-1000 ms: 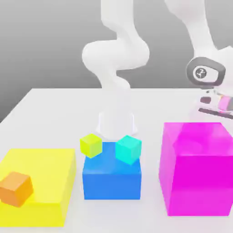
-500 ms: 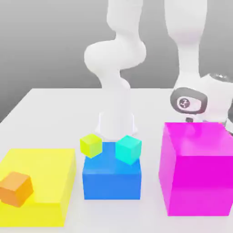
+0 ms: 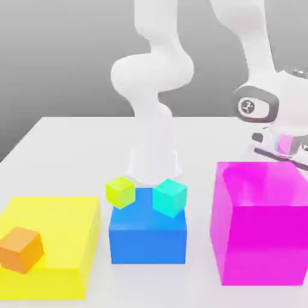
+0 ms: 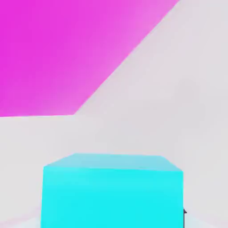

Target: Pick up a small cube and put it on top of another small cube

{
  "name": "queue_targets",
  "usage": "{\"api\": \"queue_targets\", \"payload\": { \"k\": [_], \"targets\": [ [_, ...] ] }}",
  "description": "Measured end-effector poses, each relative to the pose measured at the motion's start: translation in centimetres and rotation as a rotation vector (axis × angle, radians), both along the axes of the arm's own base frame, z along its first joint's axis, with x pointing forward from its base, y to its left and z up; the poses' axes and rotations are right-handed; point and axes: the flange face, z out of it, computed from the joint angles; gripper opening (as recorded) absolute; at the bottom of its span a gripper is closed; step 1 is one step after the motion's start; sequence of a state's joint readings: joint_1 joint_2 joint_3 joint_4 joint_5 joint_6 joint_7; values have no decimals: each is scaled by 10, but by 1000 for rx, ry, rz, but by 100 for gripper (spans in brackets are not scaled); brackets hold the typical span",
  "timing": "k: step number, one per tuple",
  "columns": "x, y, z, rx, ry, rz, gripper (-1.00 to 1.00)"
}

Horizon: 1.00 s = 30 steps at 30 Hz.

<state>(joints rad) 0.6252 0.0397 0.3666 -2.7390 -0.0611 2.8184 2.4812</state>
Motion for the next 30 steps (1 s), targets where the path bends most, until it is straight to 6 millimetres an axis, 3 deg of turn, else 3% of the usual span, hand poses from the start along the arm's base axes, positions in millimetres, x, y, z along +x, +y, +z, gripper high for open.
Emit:
{"api": "queue_targets", "payload": {
  "k": [3,14,16,18,20,30],
  "targets": [
    [8,13,16,20,-25,133,-100],
    [70,22,96,75,-128,483,-100],
    [93,4,115,85,-141,476,-100],
    [119,-26,131,96,-142,416,-100],
    [130,-53,139,94,-133,372,-100],
    [138,-174,154,54,-73,205,-100]
  ]
}}
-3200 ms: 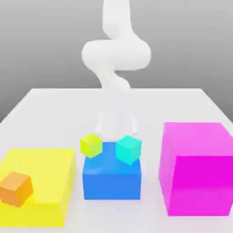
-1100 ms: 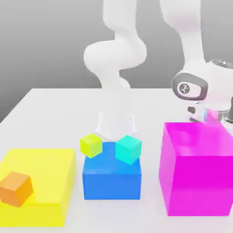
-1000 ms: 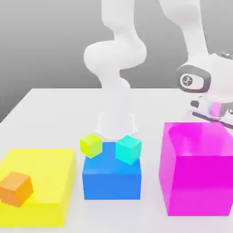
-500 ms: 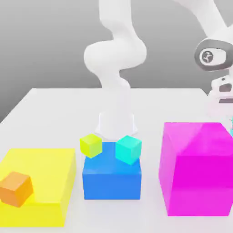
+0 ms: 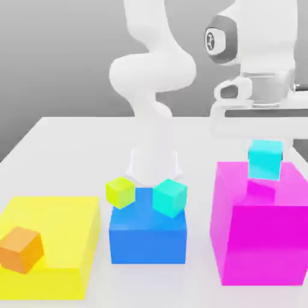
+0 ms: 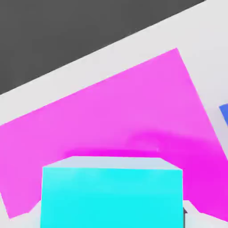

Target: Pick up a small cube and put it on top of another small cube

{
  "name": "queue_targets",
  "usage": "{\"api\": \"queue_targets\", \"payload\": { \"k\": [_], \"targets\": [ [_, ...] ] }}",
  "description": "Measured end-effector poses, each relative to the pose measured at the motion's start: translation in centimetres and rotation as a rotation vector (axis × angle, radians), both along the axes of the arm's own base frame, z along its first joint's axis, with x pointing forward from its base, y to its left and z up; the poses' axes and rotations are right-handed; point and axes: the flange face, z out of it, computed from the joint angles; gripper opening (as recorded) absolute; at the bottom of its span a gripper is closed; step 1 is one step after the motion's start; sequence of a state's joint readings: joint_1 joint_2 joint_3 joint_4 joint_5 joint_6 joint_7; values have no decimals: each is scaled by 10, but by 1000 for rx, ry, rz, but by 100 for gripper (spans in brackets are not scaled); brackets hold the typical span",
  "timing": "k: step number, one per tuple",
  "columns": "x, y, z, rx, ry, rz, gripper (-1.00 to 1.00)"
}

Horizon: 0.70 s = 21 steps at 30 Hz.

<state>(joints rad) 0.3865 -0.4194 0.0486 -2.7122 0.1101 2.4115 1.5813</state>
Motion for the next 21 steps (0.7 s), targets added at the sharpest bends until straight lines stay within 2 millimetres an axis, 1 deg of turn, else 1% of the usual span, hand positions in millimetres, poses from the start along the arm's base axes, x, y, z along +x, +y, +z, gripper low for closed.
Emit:
{"api": "queue_targets", "payload": {
  "k": [6,11,12,14,18,19,21],
  "targets": [
    [-13,-66,1,-29,39,-104,-100],
    [-32,-115,-2,-54,77,-197,-100],
    [-38,-121,-6,-70,87,-201,-100],
    [-40,-126,-23,-82,94,-205,-100],
    [-41,-127,-66,-87,97,-206,-100],
    [-42,-127,-72,-87,96,-206,100],
    [-42,-127,-72,-87,96,-206,100]
  ]
}}
